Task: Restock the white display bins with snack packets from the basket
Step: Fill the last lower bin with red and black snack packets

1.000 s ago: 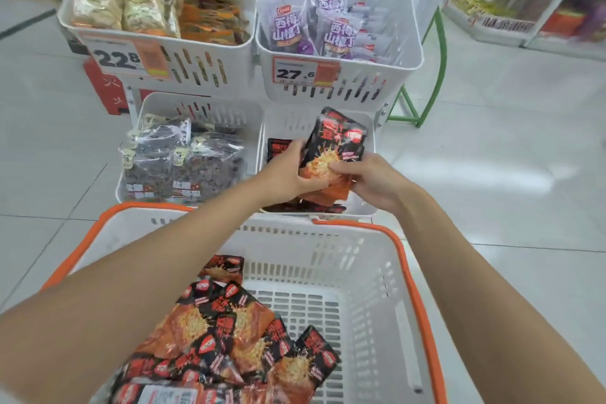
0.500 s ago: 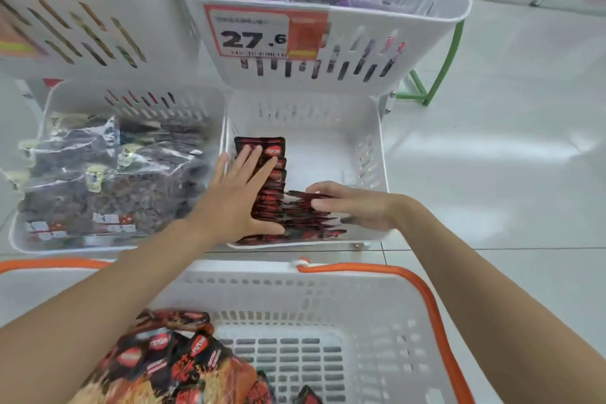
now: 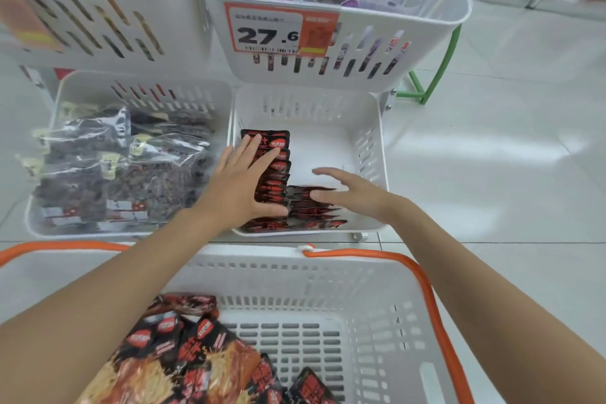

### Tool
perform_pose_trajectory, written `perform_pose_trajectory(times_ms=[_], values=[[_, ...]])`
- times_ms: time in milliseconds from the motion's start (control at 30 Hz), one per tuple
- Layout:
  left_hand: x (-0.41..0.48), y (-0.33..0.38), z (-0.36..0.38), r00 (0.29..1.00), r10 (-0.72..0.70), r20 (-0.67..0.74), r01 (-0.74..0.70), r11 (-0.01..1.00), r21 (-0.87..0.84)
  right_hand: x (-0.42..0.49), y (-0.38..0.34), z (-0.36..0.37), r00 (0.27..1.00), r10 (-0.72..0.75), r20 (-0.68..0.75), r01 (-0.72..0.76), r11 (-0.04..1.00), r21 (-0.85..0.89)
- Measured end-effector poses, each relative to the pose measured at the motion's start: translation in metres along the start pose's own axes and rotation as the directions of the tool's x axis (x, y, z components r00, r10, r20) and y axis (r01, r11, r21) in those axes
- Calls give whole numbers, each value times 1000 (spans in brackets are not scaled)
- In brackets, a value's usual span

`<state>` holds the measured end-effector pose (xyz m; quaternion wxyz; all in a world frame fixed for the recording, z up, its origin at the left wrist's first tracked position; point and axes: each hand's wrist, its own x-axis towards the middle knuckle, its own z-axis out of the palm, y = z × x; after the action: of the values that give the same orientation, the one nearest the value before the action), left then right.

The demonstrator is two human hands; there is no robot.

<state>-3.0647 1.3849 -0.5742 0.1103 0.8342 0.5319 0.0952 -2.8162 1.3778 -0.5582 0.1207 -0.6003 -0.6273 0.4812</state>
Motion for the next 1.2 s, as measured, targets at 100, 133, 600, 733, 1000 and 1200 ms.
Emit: perform_pose_trajectory(times_ms=[100,133,600,733,1000,1200], values=[[-18,13,-17,980,-115,-160,97,989,-114,-35,-25,13,960,-169,-223,144,982,-122],[-28,17,-22,967,-154,-202,120,978,-170,-48,-34,21,934,-239,-267,187,961,-205],[-240,-17,-20,903,-428,44,409,823,-395,-115,20,234,942,271,200,-218,943,-251],[-270,-30,-10,852,-495,173,518,744,-423,-90,32,294,941,320,114,-267,905,-333],[-287,-44,2,777,-585,231,620,649,-441,-79,-22,333,970,229,76,-241,942,234],[-259,-45,-6,770,-634,66,572,641,-512,-82,-32,276,1000,5,5,-5,990,140]])
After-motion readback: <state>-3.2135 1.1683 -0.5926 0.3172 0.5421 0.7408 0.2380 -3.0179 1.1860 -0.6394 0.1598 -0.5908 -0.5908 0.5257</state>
